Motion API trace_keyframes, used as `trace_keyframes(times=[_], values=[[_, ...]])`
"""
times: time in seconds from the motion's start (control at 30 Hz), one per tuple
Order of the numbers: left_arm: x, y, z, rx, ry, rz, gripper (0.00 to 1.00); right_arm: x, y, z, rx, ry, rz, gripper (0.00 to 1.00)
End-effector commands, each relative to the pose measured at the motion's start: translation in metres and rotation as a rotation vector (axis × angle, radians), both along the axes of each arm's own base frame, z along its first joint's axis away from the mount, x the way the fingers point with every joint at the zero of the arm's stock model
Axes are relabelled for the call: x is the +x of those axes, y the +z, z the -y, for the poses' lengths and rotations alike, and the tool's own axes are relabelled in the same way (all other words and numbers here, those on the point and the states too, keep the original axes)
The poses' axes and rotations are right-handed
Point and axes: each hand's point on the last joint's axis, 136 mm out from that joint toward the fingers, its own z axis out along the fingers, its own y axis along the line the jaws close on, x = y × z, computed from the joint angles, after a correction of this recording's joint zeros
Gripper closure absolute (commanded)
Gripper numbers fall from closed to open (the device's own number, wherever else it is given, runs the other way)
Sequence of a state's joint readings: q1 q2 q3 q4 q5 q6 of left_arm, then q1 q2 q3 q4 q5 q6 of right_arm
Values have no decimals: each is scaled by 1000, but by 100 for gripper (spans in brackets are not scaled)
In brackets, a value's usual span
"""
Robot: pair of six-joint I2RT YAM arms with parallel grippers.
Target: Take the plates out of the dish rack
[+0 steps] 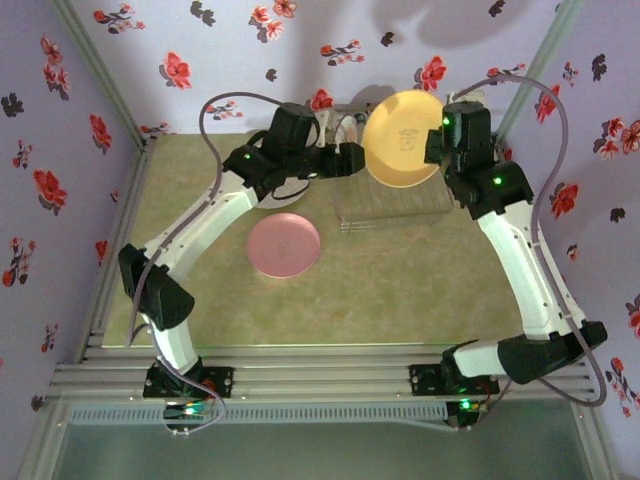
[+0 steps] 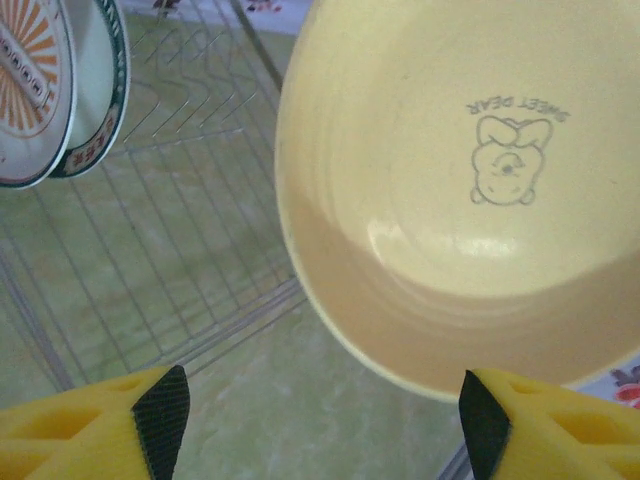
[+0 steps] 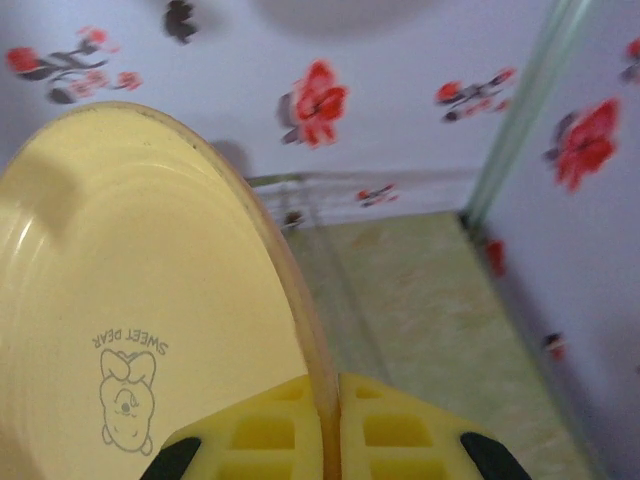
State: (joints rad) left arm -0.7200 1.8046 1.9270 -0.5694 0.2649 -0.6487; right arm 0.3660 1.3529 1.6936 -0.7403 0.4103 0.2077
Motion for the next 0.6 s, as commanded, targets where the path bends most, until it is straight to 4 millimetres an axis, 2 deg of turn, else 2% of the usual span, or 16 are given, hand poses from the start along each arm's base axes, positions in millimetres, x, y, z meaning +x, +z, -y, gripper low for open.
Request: trace_keyframes(times=[0.0, 0.13, 0.3, 0.4, 0.53, 0.57], values=[[-1, -6, -9, 77, 20, -7, 30, -6, -3, -26, 199, 90, -17, 100], [2, -16, -14, 106, 51, -26, 39, -4, -8, -43, 265, 153, -42, 100], [4, -21, -22, 129, 98, -40, 63, -1, -13, -54, 324, 182, -58, 100], [4, -22, -26, 138, 115, -41, 82, 1, -15, -59, 343, 199, -66, 100], [3, -23, -31, 143, 128, -45, 100, 1, -18, -64, 355, 219, -76, 100], [2, -23, -31, 143, 131, -49, 100, 1, -18, -65, 360, 227, -77, 100]])
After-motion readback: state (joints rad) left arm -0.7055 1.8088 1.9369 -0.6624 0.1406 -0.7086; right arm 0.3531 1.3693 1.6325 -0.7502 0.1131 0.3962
